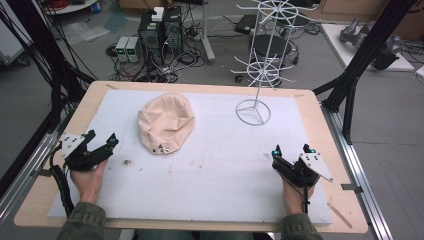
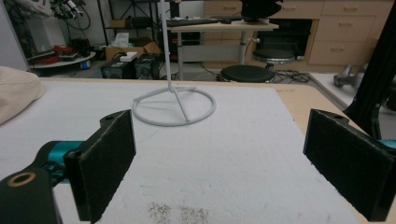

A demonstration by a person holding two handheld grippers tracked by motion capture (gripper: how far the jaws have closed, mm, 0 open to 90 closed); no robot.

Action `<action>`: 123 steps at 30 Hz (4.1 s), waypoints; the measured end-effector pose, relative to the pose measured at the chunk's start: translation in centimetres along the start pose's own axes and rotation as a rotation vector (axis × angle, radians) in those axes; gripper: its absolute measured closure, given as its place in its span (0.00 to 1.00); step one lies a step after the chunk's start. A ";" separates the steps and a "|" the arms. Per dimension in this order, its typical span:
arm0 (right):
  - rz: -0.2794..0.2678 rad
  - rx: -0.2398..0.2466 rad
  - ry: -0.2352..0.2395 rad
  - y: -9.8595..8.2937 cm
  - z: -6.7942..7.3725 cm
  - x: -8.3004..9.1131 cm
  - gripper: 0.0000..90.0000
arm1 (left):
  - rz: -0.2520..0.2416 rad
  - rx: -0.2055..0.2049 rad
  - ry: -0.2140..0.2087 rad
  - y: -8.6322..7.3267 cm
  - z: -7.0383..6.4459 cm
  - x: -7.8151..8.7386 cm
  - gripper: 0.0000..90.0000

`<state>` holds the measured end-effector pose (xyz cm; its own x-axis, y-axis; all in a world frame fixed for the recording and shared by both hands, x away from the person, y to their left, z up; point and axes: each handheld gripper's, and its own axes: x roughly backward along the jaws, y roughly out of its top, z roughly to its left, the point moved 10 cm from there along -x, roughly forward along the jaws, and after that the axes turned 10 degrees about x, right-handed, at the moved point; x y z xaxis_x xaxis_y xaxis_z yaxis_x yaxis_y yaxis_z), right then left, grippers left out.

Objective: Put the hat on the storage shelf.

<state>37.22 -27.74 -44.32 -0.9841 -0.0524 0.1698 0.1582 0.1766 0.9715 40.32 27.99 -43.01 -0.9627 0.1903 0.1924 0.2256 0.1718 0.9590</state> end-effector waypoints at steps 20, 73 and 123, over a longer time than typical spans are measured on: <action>-0.009 -0.030 0.012 0.1 -0.3 -0.1 0.09 | 0.051 -0.041 -0.055 6.3 -4.0 -6.9 0.26; 0.032 0.032 0.104 -0.5 1.1 -0.6 0.09 | 0.617 -0.090 -0.074 -3.6 -4.4 -21.3 0.36; 0.004 0.055 0.089 0.1 1.0 -0.3 0.09 | 0.393 -0.074 -0.202 1.4 -6.3 -17.3 0.87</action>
<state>37.44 -26.75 -44.44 -0.9720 -0.1385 0.1897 0.1547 0.2301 0.9608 56.36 18.89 -43.65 -0.7561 0.4131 0.5075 0.5498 -0.0198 0.8351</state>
